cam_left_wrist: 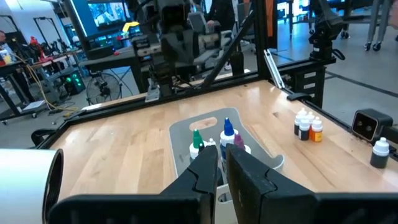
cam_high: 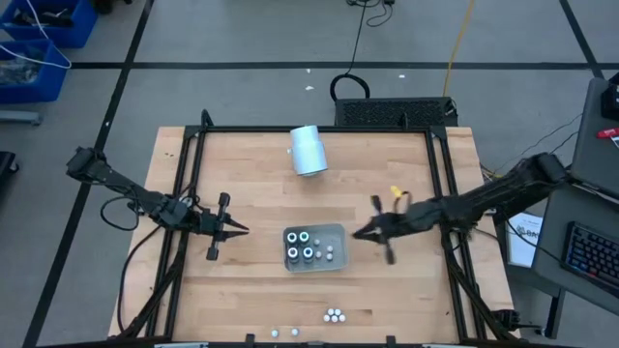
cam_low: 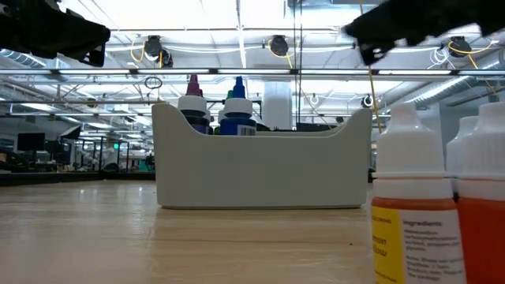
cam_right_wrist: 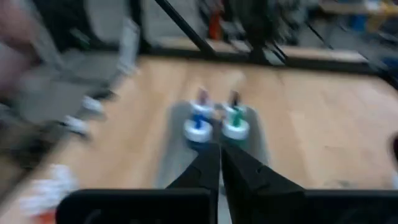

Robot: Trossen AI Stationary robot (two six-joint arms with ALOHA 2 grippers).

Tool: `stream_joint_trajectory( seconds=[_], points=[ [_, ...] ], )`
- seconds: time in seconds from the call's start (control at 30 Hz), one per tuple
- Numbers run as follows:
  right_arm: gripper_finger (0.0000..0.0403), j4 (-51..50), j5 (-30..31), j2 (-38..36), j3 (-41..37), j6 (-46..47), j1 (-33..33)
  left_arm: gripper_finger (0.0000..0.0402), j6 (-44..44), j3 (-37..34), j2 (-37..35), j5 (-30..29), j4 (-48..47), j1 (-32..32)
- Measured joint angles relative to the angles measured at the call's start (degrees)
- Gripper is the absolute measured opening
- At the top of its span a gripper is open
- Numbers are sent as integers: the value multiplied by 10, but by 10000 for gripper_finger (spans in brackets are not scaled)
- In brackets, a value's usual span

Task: Pick & Place food coloring
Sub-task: Put the small blue food coloring into the gray bin

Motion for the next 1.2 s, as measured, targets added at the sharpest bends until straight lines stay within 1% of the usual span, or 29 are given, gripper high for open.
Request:
stream_joint_trajectory(
  seconds=[0.07, 0.2, 0.33, 0.43, 0.57, 0.63, 0.83, 0.87, 0.93, 1.0, 1.13, 1.2],
  points=[
    [9, 53, -19, -70, -64, 3, 0, 42, 0, 0, 0, 0, -1, 0],
    [2, 125, -17, -196, -174, 16, -1, 42, 3, 0, 0, 0, -1, 0],
    [1, 157, -15, -296, -240, 24, -1, 42, 4, 0, 0, 0, -1, 0],
    [1, 150, -3, -340, -270, 25, -1, 42, 3, 0, 0, 0, -2, 0],
    [1, 145, -1, -362, -283, 24, -1, 42, 0, 0, 0, 0, -2, 0],
    [1, 123, 1, -359, -284, 21, -1, 42, 0, 0, 0, 0, -3, 0],
    [1, 122, 0, -347, -284, -12, -1, 42, 2, 0, 0, -1, -7, 0],
    [1, 119, 0, -344, -285, -18, -1, 42, -7, 0, 0, -6, -8, 1],
    [1, 115, 0, -339, -285, -26, -1, 42, -45, 0, 7, -39, -20, 2],
    [1, 106, -1, -336, -285, -42, -1, 42, -63, 0, 18, -75, -50, 5],
    [1, 102, -1, -335, -285, -72, -1, 42, -96, 4, 63, -70, -64, 9],
    [1, 103, -1, -335, -285, -73, -1, 42, -128, 23, 98, -75, -61, 8]
  ],
)
